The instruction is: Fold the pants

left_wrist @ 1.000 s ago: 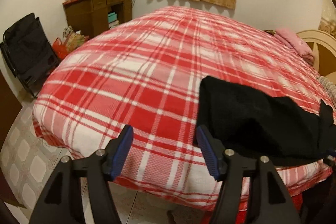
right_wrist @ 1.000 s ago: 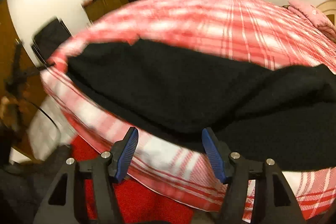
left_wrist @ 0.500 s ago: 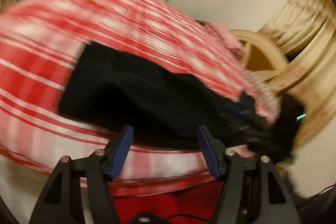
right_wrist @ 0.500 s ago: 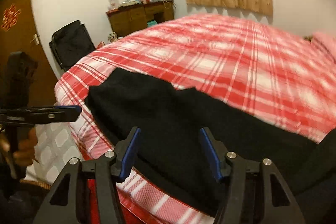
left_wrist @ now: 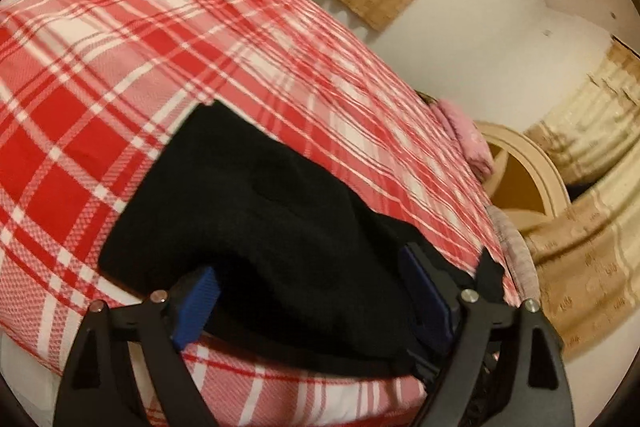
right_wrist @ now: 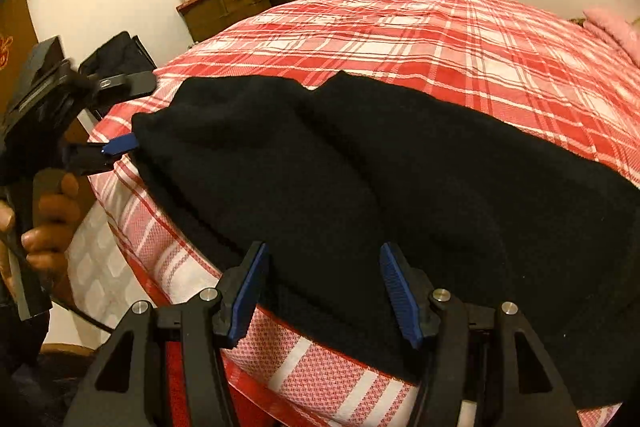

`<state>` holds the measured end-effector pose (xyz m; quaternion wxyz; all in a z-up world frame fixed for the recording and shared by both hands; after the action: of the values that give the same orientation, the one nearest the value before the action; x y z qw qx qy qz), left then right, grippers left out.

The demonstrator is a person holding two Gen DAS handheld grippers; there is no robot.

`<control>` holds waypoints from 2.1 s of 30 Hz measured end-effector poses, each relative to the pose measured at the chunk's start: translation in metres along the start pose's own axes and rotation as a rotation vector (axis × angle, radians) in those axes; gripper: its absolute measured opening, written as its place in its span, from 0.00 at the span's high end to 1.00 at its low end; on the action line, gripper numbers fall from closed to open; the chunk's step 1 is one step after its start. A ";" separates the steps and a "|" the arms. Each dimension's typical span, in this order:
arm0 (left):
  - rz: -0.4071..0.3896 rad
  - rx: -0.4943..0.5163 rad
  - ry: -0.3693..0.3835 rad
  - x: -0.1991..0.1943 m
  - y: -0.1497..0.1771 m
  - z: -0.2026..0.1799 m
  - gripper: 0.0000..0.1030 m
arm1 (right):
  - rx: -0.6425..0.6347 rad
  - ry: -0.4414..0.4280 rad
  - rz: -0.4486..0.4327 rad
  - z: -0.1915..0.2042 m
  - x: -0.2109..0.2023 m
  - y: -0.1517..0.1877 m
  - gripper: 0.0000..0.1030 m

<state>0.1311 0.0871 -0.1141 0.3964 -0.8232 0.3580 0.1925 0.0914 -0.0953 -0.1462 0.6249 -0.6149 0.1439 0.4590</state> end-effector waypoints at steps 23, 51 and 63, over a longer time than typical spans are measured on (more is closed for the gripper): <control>-0.207 0.185 -0.501 -0.090 -0.032 0.059 0.14 | -0.043 0.004 -0.001 0.012 0.003 0.006 0.32; -0.063 0.521 -0.573 0.004 0.038 0.001 0.00 | 0.093 -0.310 0.050 -0.005 0.026 -0.073 0.30; -0.071 0.523 -0.605 0.007 0.042 -0.001 0.00 | 0.118 -0.356 0.110 0.011 0.062 -0.080 0.27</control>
<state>0.1045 0.0658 -0.1393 0.6866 -0.6123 0.2334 0.3149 0.1809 -0.0467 -0.1395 0.6492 -0.4775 0.0912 0.5850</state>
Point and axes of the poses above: each gripper's, at about its wrist camera, not at the fingertips, and x roughly the way its jaws point, z to its left, y to its underside, the point moved 8 cm from there along x, roughly the way its jaws point, and after that the axes turned 3 degrees about -y, right-handed, at the moved point
